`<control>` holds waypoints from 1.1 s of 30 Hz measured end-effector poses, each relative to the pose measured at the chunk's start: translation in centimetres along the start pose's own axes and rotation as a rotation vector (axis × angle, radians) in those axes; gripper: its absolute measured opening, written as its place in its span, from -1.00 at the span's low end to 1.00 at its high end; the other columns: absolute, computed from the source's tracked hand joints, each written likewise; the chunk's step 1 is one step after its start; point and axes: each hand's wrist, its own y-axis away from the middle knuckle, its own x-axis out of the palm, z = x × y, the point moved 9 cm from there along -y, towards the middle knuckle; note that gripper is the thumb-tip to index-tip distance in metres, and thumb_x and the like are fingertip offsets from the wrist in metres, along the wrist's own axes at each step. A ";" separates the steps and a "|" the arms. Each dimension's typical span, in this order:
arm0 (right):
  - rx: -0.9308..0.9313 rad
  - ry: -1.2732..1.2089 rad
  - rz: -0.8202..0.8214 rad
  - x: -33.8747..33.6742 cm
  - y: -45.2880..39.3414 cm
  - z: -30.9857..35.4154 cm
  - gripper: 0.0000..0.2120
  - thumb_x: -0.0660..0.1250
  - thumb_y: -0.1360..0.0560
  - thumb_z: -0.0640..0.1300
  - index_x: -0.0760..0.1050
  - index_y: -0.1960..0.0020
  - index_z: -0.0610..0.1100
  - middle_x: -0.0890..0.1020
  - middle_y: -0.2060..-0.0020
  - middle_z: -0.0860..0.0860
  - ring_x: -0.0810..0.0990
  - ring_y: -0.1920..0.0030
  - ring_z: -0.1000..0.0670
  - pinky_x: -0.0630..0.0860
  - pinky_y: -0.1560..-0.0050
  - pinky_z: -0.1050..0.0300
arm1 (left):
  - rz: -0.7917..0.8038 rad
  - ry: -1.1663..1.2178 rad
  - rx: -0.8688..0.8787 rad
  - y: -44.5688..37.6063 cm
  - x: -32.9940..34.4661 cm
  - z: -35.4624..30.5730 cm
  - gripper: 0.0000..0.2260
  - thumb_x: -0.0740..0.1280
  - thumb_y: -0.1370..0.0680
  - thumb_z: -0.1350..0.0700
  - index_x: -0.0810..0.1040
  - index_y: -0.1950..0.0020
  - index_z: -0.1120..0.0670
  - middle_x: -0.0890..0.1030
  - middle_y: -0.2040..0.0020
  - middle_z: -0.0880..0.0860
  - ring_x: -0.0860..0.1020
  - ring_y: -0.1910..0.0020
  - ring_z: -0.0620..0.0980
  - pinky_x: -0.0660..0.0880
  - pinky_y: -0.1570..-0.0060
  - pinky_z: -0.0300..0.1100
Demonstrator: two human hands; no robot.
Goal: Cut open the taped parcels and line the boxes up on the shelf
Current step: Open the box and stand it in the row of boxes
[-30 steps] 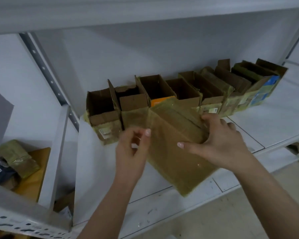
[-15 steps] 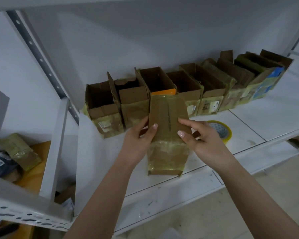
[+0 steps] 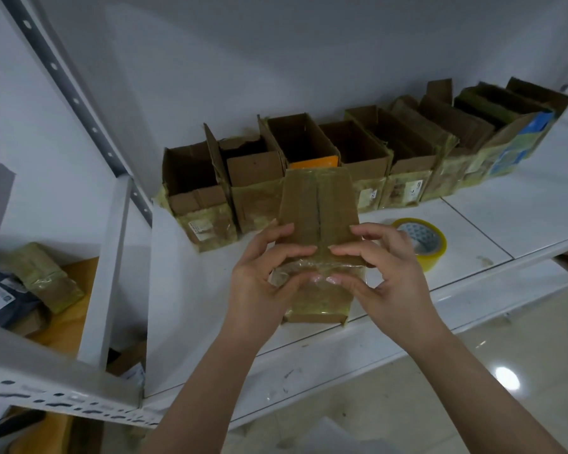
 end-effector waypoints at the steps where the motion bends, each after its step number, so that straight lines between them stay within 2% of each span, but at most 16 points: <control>1: -0.025 0.019 -0.030 -0.1 0.1 0.0 -0.75 0.49 -0.39 0.01 0.68 -0.02 -0.07 0.56 -0.12 -0.07 0.49 -0.11 -0.18 0.42 -0.11 0.22 | -0.009 0.019 0.014 0.1 0.0 0.0 -0.73 0.53 -0.39 0.21 0.66 -0.04 -0.01 0.55 -0.26 -0.01 0.41 -0.40 -0.05 0.48 -0.30 -0.05; 3: -0.067 0.040 -0.088 -0.3 0.1 0.2 -0.82 0.49 -0.38 -0.08 0.70 0.05 -0.11 0.61 -0.03 -0.06 0.50 -0.06 -0.17 0.30 -0.11 0.41 | -0.044 0.029 0.081 0.2 0.1 -0.4 -0.79 0.50 -0.39 0.19 0.67 -0.01 0.07 0.62 -0.17 0.03 0.44 -0.39 0.03 0.43 -0.34 -0.08; 6: -0.130 0.020 -0.124 -0.3 0.0 0.6 -0.93 0.50 -0.38 -0.19 0.70 0.16 -0.17 0.65 0.11 -0.03 0.52 -0.02 -0.17 0.32 -0.11 0.40 | -0.098 -0.008 0.163 0.4 0.3 -1.1 -0.86 0.46 -0.42 0.21 0.69 0.05 0.18 0.67 -0.01 0.01 0.52 -0.30 0.09 0.44 -0.30 -0.17; 8: -0.153 0.026 -0.124 -0.1 -0.1 0.7 -0.96 0.49 -0.38 -0.22 0.70 0.18 -0.19 0.66 0.15 -0.03 0.52 -0.01 -0.17 0.35 -0.10 0.37 | -0.108 -0.029 0.189 0.3 0.4 -1.3 -0.88 0.43 -0.43 0.21 0.68 0.07 0.21 0.68 0.02 0.02 0.54 -0.26 0.10 0.46 -0.28 -0.17; 11: -0.147 0.022 -0.088 -0.1 -0.2 0.5 -0.88 0.48 -0.40 -0.18 0.69 0.08 -0.17 0.64 0.09 -0.03 0.52 -0.04 -0.15 0.34 -0.14 0.36 | -0.060 -0.072 0.194 0.0 0.5 -1.1 -0.86 0.48 -0.44 0.19 0.68 0.02 0.18 0.66 -0.04 -0.01 0.51 -0.30 0.06 0.45 -0.30 -0.12; 14: -0.139 -0.007 -0.023 0.1 0.0 0.6 -0.76 0.44 -0.45 -0.07 0.64 -0.08 -0.14 0.62 -0.04 0.03 0.50 -0.12 -0.07 0.36 -0.19 0.31 | -0.008 -0.157 0.191 0.1 1.0 -1.2 -0.74 0.47 -0.43 -0.01 0.67 -0.08 0.03 0.62 -0.16 -0.08 0.42 -0.37 0.01 0.35 -0.35 -0.22; 16: -0.124 -0.022 -0.057 -0.2 0.1 0.7 -0.80 0.48 -0.43 -0.14 0.65 -0.03 -0.17 0.65 -0.03 0.02 0.53 -0.14 -0.08 0.37 -0.22 0.30 | -0.057 -0.173 0.173 0.0 1.0 -1.3 -0.78 0.42 -0.45 -0.04 0.70 -0.04 -0.02 0.64 -0.13 -0.12 0.42 -0.35 0.02 0.34 -0.31 -0.29; 19: -0.087 -0.040 -0.129 -0.7 0.3 0.4 -0.86 0.54 -0.35 -0.36 0.67 0.12 -0.23 0.68 0.04 -0.05 0.57 -0.11 -0.14 0.36 -0.23 0.37 | -0.114 -0.169 0.175 0.0 1.4 -1.7 -0.85 0.41 -0.47 0.04 0.72 0.04 0.03 0.68 -0.01 -0.11 0.47 -0.28 0.04 0.42 -0.26 -0.18; 22: -0.071 -0.033 -0.121 -0.7 0.2 0.5 -0.85 0.52 -0.34 -0.42 0.67 0.14 -0.24 0.68 0.06 -0.05 0.57 -0.10 -0.16 0.34 -0.22 0.41 | -0.086 -0.176 0.194 -0.2 1.5 -1.9 -0.85 0.42 -0.47 0.05 0.72 0.03 0.05 0.68 0.00 -0.09 0.49 -0.27 0.03 0.44 -0.26 -0.13; 25: -0.039 -0.051 -0.117 -1.0 0.1 0.3 -0.87 0.51 -0.37 -0.38 0.67 0.12 -0.23 0.66 0.04 -0.03 0.57 -0.11 -0.16 0.31 -0.23 0.43 | -0.043 -0.098 0.173 -0.2 0.6 -1.0 -0.76 0.47 -0.45 0.06 0.68 -0.08 0.09 0.65 -0.13 -0.04 0.48 -0.33 -0.03 0.43 -0.32 -0.12; 28: -0.036 -0.058 -0.113 -1.3 0.2 0.1 -0.91 0.47 -0.41 -0.24 0.66 0.09 -0.20 0.65 0.00 -0.02 0.58 -0.11 -0.16 0.29 -0.22 0.43 | -0.054 0.020 0.121 0.3 -0.3 0.2 -0.72 0.43 -0.47 0.17 0.64 -0.17 0.17 0.60 -0.23 0.05 0.46 -0.37 -0.01 0.46 -0.32 0.04; 31: 0.078 -0.096 -0.049 -0.1 0.5 -0.8 -0.76 0.50 -0.42 0.01 0.60 -0.03 -0.05 0.50 -0.20 -0.04 0.46 -0.27 0.00 0.37 -0.23 0.34 | -0.097 0.090 0.058 0.6 -0.3 0.7 -0.74 0.42 -0.47 0.21 0.63 -0.16 0.15 0.61 -0.22 0.05 0.47 -0.37 -0.02 0.50 -0.27 0.10; 33: 0.167 -0.160 -0.033 0.6 0.6 -1.4 -0.65 0.50 -0.35 0.04 0.53 -0.09 0.05 0.42 -0.26 -0.03 0.45 -0.25 0.14 0.47 -0.21 0.25 | -0.096 0.072 0.069 0.7 0.0 0.3 -0.74 0.42 -0.48 0.20 0.63 -0.17 0.14 0.60 -0.23 0.04 0.46 -0.38 -0.05 0.51 -0.25 0.10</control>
